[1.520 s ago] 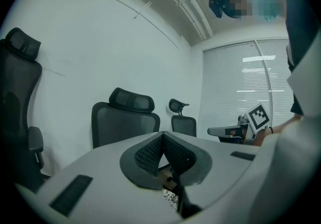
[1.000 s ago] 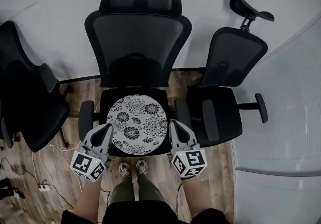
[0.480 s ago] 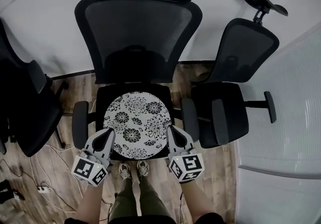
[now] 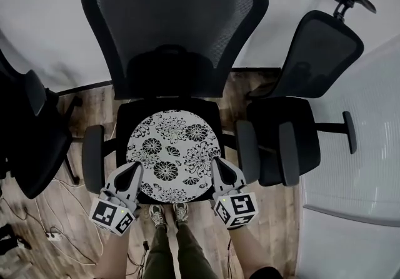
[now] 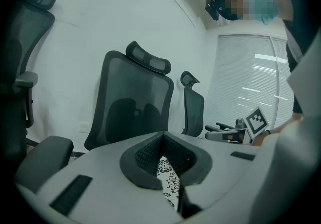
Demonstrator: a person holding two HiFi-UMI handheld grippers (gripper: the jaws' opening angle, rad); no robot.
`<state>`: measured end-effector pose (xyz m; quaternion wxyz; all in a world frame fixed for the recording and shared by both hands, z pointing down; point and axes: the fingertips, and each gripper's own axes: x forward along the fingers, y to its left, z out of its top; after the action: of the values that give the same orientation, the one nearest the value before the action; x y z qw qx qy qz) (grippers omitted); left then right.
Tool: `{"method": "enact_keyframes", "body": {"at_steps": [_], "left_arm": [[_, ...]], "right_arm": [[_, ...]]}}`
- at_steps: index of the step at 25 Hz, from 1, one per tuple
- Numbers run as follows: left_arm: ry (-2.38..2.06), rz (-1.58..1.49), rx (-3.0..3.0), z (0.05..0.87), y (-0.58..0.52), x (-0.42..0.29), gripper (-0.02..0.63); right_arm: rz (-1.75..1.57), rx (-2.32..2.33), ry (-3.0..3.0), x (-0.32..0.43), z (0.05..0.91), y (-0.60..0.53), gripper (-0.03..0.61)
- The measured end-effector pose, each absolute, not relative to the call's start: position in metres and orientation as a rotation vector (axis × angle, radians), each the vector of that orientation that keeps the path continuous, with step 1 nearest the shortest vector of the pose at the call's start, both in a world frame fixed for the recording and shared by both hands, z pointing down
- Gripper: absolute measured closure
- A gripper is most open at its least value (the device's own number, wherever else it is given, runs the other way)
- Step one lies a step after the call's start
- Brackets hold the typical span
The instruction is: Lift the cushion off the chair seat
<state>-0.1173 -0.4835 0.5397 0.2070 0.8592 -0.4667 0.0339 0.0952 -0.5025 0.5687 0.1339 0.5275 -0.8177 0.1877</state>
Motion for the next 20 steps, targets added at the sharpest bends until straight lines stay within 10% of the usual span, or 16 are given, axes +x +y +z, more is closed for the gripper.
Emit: {"method": "enact_keyframes", "body": {"at_steps": [20], "left_arm": [[-1.291, 0.19, 2.289, 0.667, -0.482, -0.115, 0.603]], "right_arm": [[0.58, 1.457, -2.214, 0.107, 0.709, -0.495, 0.561]]}}
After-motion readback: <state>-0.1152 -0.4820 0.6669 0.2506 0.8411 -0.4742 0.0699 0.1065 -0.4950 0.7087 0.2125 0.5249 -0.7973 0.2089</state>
